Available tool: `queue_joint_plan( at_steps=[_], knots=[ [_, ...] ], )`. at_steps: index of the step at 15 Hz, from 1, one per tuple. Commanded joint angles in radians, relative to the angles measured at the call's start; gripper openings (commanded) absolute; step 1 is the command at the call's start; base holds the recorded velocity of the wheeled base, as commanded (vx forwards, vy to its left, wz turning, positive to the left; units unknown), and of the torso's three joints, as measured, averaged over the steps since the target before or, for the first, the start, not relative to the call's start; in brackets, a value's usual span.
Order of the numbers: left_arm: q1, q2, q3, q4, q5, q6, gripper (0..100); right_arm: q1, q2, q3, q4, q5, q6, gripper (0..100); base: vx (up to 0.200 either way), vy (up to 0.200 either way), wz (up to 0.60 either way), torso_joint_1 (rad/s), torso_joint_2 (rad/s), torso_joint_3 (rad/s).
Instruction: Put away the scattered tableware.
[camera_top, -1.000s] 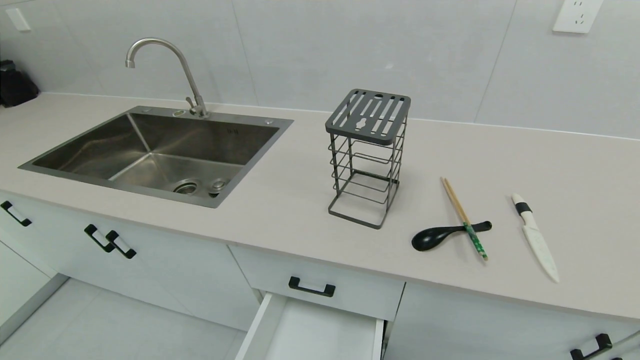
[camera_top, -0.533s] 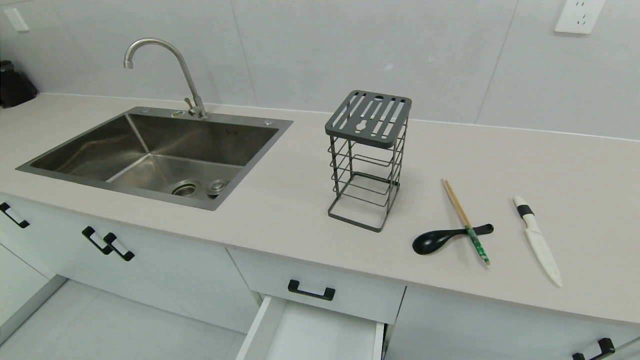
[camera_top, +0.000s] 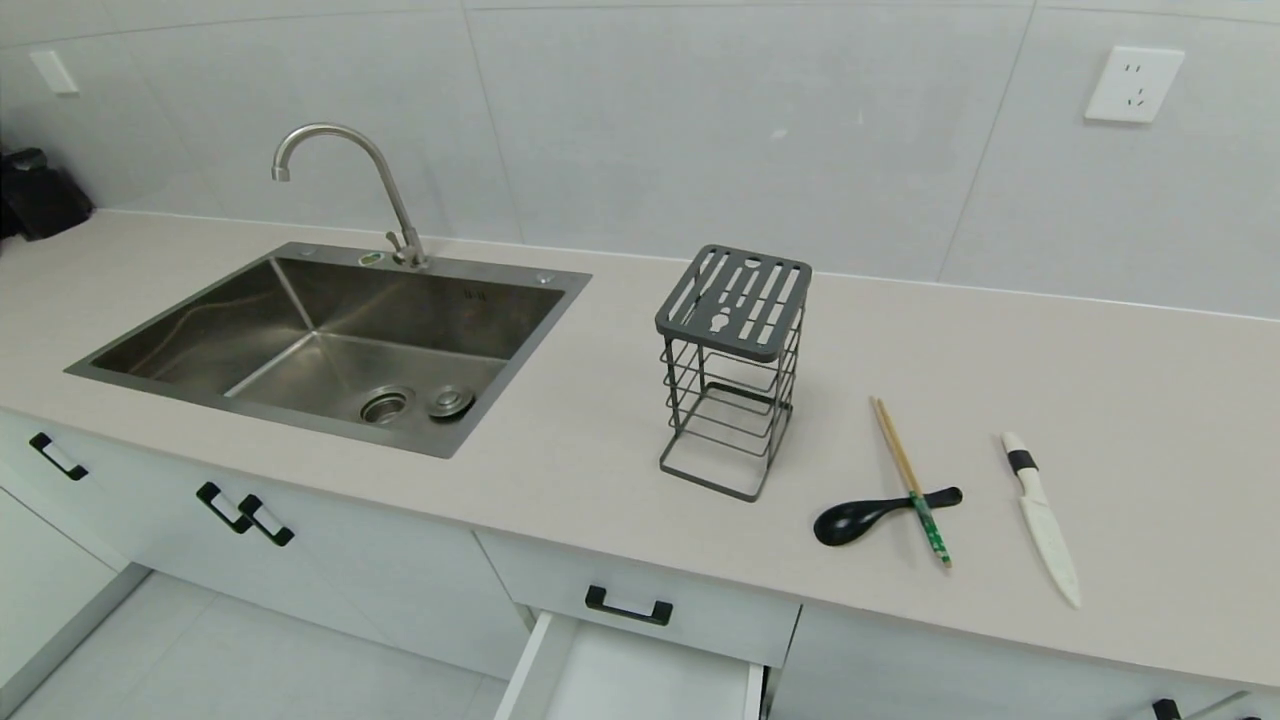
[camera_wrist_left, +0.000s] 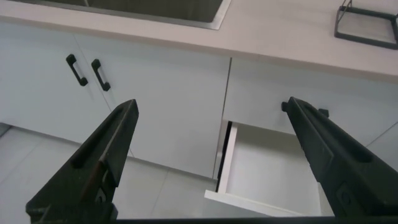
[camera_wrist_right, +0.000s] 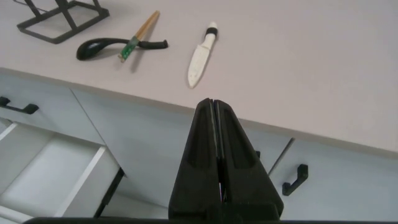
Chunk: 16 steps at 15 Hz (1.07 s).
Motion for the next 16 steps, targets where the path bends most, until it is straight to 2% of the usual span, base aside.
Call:
queue_joint_plan(
  at_steps=[1,4,5,11,16],
  knots=[
    [0.001,0.001,0.000,-0.001,0.000,-0.001,100,0.000,0.000,0.000,-0.001,0.002,-0.002,0,0.000,0.000,0.00,0.315,-0.60,-0.290],
    [0.001,0.001,0.000,-0.001,0.000,-0.001,100,0.000,0.002,0.000,0.001,0.002,0.001,0,0.000,0.000,0.00,0.295,-0.58,-0.281],
    [0.001,0.001,0.000,-0.001,0.000,-0.001,100,0.000,0.002,-0.002,0.001,0.002,0.013,100,0.000,0.000,0.00,0.119,-0.28,-0.119],
    [0.001,0.001,0.000,-0.001,0.000,-0.001,100,0.000,0.000,0.000,-0.001,-0.001,0.018,100,0.000,0.000,0.00,0.007,-0.01,-0.006],
    [0.001,0.001,0.000,-0.001,0.000,-0.001,100,0.000,0.000,0.000,-0.022,0.041,0.004,100,0.000,0.000,0.00,0.000,0.00,0.000]
  ],
)
